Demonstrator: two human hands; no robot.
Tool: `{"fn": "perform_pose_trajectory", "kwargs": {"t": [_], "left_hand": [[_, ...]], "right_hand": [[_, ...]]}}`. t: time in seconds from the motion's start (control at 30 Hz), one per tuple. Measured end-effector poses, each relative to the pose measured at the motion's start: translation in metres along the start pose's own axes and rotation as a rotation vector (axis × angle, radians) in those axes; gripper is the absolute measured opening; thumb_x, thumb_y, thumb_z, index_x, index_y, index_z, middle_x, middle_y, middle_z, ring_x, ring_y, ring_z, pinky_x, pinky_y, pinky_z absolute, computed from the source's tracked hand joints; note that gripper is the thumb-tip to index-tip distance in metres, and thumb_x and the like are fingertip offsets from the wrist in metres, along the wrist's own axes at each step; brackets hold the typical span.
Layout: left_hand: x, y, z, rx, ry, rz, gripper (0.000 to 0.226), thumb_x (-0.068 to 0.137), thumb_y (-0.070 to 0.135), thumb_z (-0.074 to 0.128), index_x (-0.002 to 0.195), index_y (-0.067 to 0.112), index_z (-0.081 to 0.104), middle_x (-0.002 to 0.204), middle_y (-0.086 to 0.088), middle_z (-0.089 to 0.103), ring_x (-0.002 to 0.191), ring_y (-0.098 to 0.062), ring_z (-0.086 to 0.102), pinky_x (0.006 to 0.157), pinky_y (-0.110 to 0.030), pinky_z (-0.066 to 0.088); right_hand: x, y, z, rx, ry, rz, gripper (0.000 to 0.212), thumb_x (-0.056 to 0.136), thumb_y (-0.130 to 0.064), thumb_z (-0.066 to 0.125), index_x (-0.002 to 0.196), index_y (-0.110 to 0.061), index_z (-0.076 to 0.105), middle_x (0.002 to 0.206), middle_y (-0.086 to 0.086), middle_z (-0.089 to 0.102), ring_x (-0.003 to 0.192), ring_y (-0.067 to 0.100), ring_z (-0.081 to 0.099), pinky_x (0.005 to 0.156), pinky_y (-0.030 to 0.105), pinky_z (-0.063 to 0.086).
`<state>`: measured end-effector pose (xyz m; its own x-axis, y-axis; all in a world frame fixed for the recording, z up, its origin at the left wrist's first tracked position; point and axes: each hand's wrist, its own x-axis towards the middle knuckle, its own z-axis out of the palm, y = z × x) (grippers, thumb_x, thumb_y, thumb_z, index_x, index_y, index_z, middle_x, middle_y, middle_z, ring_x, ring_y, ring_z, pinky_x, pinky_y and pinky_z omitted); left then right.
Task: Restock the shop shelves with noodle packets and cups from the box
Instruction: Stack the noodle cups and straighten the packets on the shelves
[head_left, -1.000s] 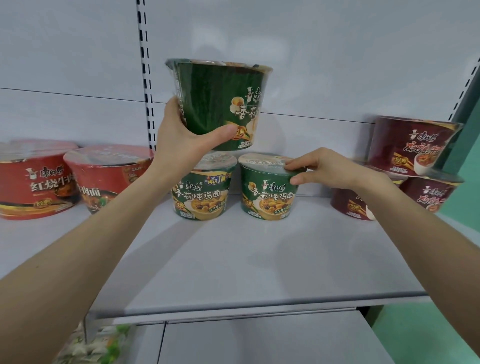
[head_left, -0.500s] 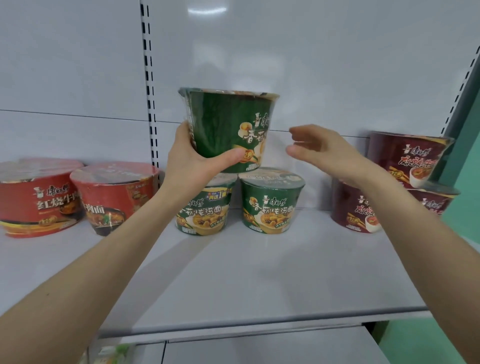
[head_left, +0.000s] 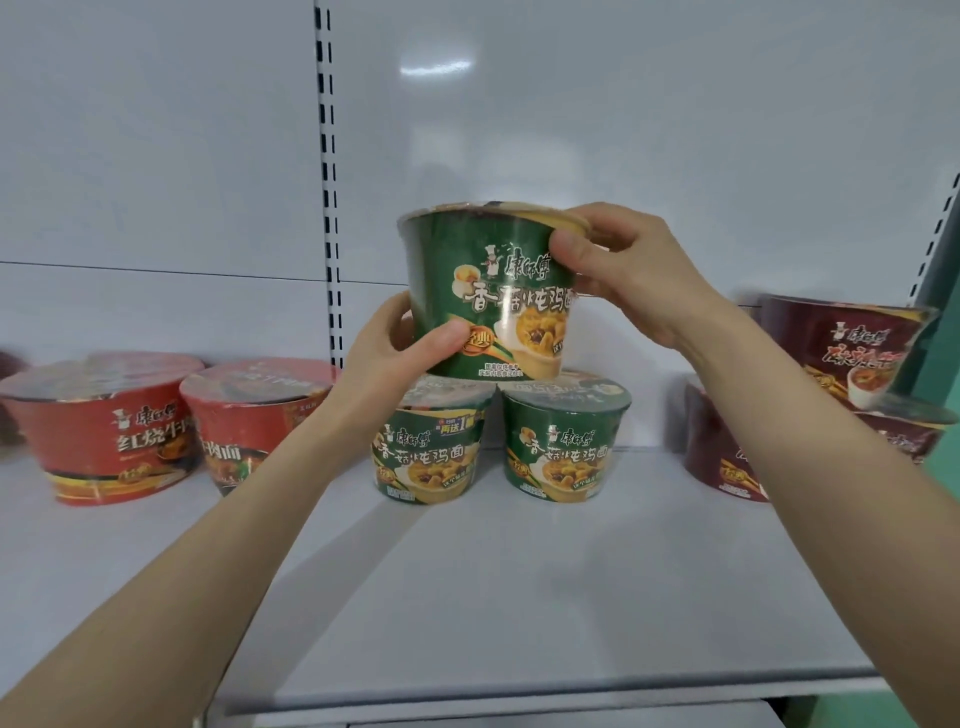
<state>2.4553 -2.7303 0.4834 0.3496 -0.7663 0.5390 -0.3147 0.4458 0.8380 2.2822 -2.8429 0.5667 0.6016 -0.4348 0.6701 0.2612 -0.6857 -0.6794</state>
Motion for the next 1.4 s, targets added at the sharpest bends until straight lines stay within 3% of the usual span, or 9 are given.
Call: {"fn": "perform_pose_trajectory", "kwargs": {"t": [0.1,0.27,0.43,0.6,0.7,0.8,0.97,1.13,1.4], "left_hand": [[-0.002,0.004,0.002,0.127,0.046,0.009,0.086,0.057,0.064,0.066,0.130,0.024,0.042,0.110,0.011,0.063,0.095,-0.003,0.063,0.076,-0.020,0.050],[-0.003,0.008,0.005,0.172,0.014,-0.026,0.069,0.057,0.055,0.074,0.114,0.028,0.048,0.103,0.015,0.064,0.091,-0.002,0.063,0.073,-0.019,0.047],[-0.002,0.003,-0.002,0.186,-0.044,-0.017,0.052,0.057,0.057,0.069,0.102,0.037,0.053,0.100,0.016,0.068,0.089,-0.002,0.066,0.075,-0.021,0.049],[-0.004,0.006,-0.002,0.296,0.017,-0.009,0.082,0.063,0.059,0.069,0.133,0.025,0.043,0.123,0.008,0.060,0.107,-0.007,0.060,0.093,-0.030,0.047],[-0.022,0.002,0.005,0.656,0.239,0.251,0.069,0.081,0.047,0.063,0.136,0.012,0.042,0.122,-0.001,0.057,0.107,-0.008,0.052,0.092,-0.027,0.043],[-0.050,-0.007,0.017,0.858,0.030,0.539,0.047,0.082,0.044,0.051,0.113,0.010,0.061,0.100,-0.003,0.067,0.090,-0.009,0.057,0.077,-0.022,0.045],[-0.077,-0.039,0.031,1.040,-0.580,0.193,0.075,0.078,0.068,0.035,0.133,0.018,0.049,0.137,-0.002,0.049,0.127,-0.014,0.043,0.103,-0.021,0.034],[-0.085,-0.054,0.032,0.960,-0.613,0.058,0.054,0.091,0.048,0.047,0.138,0.022,0.043,0.149,-0.003,0.035,0.139,-0.008,0.026,0.104,-0.007,0.014],[-0.086,-0.060,0.031,0.956,-0.589,0.081,0.053,0.091,0.050,0.046,0.139,0.026,0.041,0.151,0.001,0.032,0.140,-0.007,0.024,0.102,-0.005,0.011]], "right_hand": [[-0.002,0.000,0.007,-0.069,0.103,-0.015,0.018,0.066,-0.035,0.074,0.079,-0.027,0.064,0.081,-0.010,0.063,0.073,0.003,0.063,0.071,0.026,0.055],[-0.006,-0.002,0.012,-0.177,0.091,-0.027,0.012,0.077,-0.029,0.069,0.087,-0.030,0.062,0.089,-0.013,0.063,0.077,0.000,0.062,0.070,0.018,0.051],[-0.007,-0.002,-0.005,-0.096,-0.091,0.097,0.033,0.066,-0.038,0.064,0.098,-0.032,0.060,0.111,-0.005,0.059,0.103,0.012,0.059,0.087,0.030,0.053],[-0.007,-0.001,-0.004,-0.097,0.024,0.054,0.016,0.070,-0.026,0.071,0.085,-0.026,0.065,0.091,-0.009,0.064,0.076,0.001,0.064,0.065,0.016,0.054],[-0.002,0.002,-0.005,-0.129,0.149,0.038,0.013,0.075,-0.020,0.072,0.086,-0.024,0.065,0.091,-0.007,0.064,0.068,0.000,0.063,0.063,0.017,0.054],[0.003,0.008,-0.003,-0.147,0.207,0.043,0.017,0.074,-0.024,0.074,0.089,-0.022,0.066,0.102,0.001,0.064,0.084,0.013,0.066,0.073,0.026,0.056],[0.010,0.022,0.005,-0.184,0.191,0.085,0.025,0.070,-0.028,0.078,0.092,-0.023,0.066,0.106,0.003,0.065,0.099,0.024,0.063,0.085,0.038,0.055],[0.011,0.042,0.013,-0.214,0.165,0.124,0.027,0.069,-0.027,0.079,0.092,-0.024,0.066,0.104,0.004,0.063,0.094,0.020,0.061,0.085,0.033,0.053],[0.007,0.055,0.013,-0.191,0.142,0.129,0.029,0.069,-0.028,0.078,0.095,-0.023,0.066,0.104,0.003,0.062,0.092,0.018,0.061,0.083,0.031,0.053]]}}
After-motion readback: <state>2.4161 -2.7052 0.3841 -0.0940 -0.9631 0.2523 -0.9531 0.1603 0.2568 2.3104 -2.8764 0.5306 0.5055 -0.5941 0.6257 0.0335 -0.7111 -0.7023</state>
